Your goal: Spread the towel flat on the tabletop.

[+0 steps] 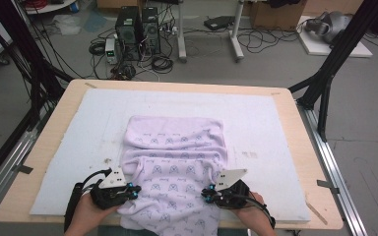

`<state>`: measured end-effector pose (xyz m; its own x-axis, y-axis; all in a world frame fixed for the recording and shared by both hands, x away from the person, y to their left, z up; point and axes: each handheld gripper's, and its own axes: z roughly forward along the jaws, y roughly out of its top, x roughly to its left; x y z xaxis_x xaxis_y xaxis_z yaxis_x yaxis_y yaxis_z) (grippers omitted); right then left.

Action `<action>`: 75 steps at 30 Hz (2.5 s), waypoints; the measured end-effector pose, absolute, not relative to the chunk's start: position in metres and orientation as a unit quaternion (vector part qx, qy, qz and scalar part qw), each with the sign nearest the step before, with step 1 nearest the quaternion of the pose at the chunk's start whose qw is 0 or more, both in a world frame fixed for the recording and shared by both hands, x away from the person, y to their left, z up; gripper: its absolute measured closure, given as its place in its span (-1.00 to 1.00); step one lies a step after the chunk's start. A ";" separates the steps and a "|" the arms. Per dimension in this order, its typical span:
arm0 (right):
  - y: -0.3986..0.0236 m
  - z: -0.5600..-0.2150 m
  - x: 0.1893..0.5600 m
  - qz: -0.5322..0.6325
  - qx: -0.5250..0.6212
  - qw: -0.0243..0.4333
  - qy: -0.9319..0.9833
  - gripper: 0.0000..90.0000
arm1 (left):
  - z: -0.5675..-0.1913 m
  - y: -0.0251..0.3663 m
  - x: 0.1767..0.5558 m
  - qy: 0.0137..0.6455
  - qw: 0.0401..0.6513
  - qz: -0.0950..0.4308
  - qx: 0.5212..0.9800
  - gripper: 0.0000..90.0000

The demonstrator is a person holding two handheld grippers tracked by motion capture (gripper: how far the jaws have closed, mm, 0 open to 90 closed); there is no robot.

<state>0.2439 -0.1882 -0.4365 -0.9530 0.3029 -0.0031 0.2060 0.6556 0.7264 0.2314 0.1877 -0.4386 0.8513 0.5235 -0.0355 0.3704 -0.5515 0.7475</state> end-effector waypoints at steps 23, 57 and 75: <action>-0.195 -0.413 0.243 0.408 0.140 0.053 0.901 0.43 | -0.427 0.197 0.233 0.252 0.423 0.098 0.865 0.46; -0.196 -0.446 0.242 0.400 0.157 0.031 0.903 0.69 | -0.439 0.197 0.222 0.263 0.393 0.105 0.875 0.76; -0.216 -0.420 0.225 0.430 0.149 0.027 0.890 0.56 | -0.414 0.232 0.204 0.297 0.428 0.131 0.843 0.39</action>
